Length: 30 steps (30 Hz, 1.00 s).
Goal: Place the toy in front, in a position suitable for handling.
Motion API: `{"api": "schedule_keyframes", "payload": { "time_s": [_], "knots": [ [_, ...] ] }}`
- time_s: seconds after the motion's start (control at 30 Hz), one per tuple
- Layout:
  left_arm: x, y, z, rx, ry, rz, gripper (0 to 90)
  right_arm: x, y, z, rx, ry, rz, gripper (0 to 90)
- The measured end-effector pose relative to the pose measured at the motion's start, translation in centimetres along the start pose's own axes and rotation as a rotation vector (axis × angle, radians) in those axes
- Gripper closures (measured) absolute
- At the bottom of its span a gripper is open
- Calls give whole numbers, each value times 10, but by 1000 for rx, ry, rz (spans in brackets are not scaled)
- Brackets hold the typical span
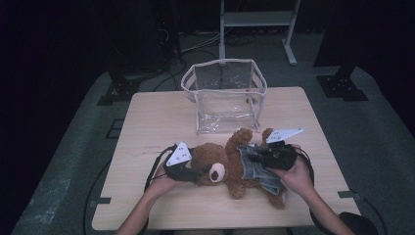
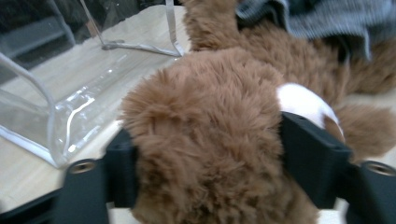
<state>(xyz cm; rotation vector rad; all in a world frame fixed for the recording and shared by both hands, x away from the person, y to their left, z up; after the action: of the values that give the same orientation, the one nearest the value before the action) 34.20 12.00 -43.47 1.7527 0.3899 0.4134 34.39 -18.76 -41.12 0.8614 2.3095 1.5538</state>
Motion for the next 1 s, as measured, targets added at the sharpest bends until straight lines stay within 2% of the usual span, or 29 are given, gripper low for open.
{"api": "schedule_keyframes", "payload": {
  "time_s": [0.1,0.2,0.27,0.3,0.37,0.47,0.5,0.53,0.63,0.7,0.8,0.9,1.0],
  "knots": [
    [1,5,2,-12,-22,-69,124,13,-8,-5,13,3,-32,787],
    [0,11,7,-13,-40,-88,104,20,-14,-11,11,9,-43,788],
    [-2,13,14,18,-50,-104,108,23,-18,-12,0,11,-48,788],
    [-3,13,18,48,-54,-97,140,24,-19,-13,-3,10,-47,788],
    [-6,13,20,63,-40,-56,248,24,-20,-13,-11,6,-47,788],
    [-8,10,16,55,-30,-19,387,24,-17,-19,-21,13,-47,784],
    [-9,9,15,50,-29,-9,409,25,-15,-23,-34,19,-28,783],
    [-10,8,13,39,-28,-4,423,25,-14,-28,-49,31,-13,783],
    [-13,5,10,17,-29,22,433,24,-7,-45,-100,26,10,783],
    [-15,4,9,10,-29,42,434,21,1,-56,-145,18,32,783],
    [-19,5,8,6,-35,84,437,16,18,-70,-203,-6,37,783],
    [-23,4,7,-14,-48,113,440,10,31,-69,-196,-26,37,780],
    [-25,3,5,-27,-62,135,440,3,34,-49,-117,-39,44,777]
  ]
}}
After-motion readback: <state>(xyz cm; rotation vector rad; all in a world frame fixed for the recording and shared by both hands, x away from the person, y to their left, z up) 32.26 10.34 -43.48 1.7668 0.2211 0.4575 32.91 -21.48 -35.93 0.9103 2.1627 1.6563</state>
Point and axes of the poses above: each handheld gripper's, and its own axes: z roughly forward along the jaws, y roughly out of its top, x roughly to its left, the point moved 2 cm from there along z, roughly forward along the jaws, and after that the axes turned 14 degrees about -x, right-handed, at the moved point
